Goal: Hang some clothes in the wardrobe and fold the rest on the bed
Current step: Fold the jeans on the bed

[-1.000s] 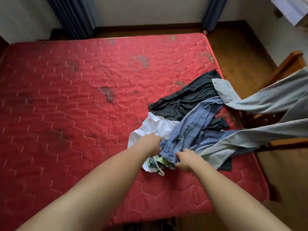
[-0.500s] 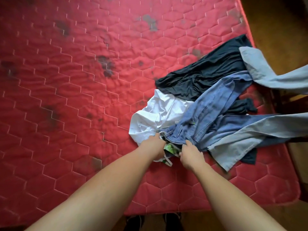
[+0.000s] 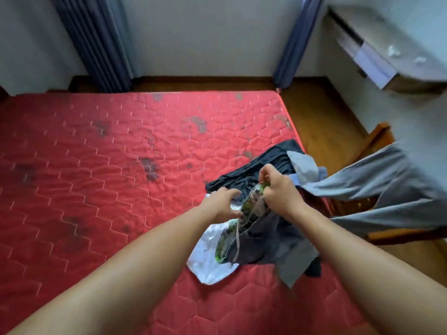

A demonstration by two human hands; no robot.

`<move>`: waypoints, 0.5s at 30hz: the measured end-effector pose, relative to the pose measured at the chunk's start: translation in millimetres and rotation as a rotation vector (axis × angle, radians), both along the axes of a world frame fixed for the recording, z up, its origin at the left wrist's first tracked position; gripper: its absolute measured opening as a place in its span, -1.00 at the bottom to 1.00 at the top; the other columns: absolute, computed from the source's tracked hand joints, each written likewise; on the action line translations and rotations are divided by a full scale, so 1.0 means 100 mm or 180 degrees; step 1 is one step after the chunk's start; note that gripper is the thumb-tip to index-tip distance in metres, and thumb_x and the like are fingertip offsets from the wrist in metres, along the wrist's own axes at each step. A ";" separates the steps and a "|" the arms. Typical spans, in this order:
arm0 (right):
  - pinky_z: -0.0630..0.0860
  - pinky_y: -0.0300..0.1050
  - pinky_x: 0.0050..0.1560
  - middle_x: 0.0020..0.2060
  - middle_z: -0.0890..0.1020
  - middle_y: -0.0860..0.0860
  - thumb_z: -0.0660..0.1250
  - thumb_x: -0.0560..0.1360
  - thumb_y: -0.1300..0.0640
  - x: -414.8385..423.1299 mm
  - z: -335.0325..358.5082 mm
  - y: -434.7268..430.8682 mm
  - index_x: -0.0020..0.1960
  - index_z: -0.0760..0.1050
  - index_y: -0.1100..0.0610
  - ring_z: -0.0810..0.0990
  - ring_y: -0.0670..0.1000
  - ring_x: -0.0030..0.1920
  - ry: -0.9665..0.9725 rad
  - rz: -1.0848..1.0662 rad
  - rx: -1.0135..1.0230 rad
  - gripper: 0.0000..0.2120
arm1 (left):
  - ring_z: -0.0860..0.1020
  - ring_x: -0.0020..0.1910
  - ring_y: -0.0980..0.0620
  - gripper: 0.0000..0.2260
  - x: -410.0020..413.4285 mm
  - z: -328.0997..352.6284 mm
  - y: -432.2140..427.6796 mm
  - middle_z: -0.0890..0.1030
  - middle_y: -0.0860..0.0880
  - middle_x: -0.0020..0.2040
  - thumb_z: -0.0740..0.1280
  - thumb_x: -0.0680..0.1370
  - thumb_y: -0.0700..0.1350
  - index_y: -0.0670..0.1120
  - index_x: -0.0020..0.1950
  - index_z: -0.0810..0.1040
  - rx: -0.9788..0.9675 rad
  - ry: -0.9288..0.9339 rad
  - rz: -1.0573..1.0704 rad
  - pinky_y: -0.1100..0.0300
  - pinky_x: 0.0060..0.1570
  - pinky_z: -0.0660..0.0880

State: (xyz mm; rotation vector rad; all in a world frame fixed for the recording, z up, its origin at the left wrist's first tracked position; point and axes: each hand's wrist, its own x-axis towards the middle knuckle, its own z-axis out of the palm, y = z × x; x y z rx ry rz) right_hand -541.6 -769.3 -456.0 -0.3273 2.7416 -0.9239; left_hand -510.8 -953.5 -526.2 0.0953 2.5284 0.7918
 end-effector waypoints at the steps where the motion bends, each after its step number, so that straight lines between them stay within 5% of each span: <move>1: 0.42 -0.01 -0.23 -0.33 0.54 0.02 0.19 0.37 0.32 -0.03 0.32 0.00 -0.08 0.36 0.03 0.49 0.05 -0.28 0.0176 0.0053 -0.0046 -0.77 | 0.48 0.32 -0.09 -0.40 -0.04 0.27 0.01 0.47 -0.10 0.38 0.46 0.50 0.06 0.02 0.51 0.39 0.0222 0.0144 -0.0016 -0.01 0.31 0.44; 5: 0.30 -0.32 -0.41 -0.41 0.51 -0.09 0.24 0.39 0.35 -0.03 1.54 -0.07 -0.05 0.36 0.04 0.49 -0.16 -0.42 0.0733 0.0365 -0.0152 -0.75 | 0.61 0.05 0.02 -0.70 -0.13 1.41 0.14 0.66 -0.03 0.08 0.48 0.44 -0.15 -0.06 0.17 0.62 0.1378 0.0776 0.0011 0.02 0.15 0.54; 9: 0.39 -0.36 -0.40 -0.36 0.57 -0.05 0.25 0.38 0.29 0.09 2.59 -0.16 -0.02 0.34 0.00 0.53 -0.18 -0.39 0.1210 0.0387 -0.0296 -0.73 | 0.48 -0.23 0.05 -0.86 -0.12 2.54 0.20 0.55 -0.02 -0.22 0.35 0.31 -0.13 -0.07 -0.14 0.55 0.1980 0.1312 0.0145 0.01 -0.17 0.54; 15: 0.53 -0.01 -0.17 -0.23 0.62 0.01 0.25 0.38 0.33 0.23 3.65 -0.30 0.04 0.37 0.07 0.60 0.08 -0.19 0.1852 0.0042 -0.0591 -0.71 | 0.37 -0.36 0.12 -0.94 0.02 3.75 -0.06 0.44 0.04 -0.35 0.35 0.42 -0.23 -0.15 -0.22 0.49 0.1908 0.2141 0.0242 0.18 -0.32 0.37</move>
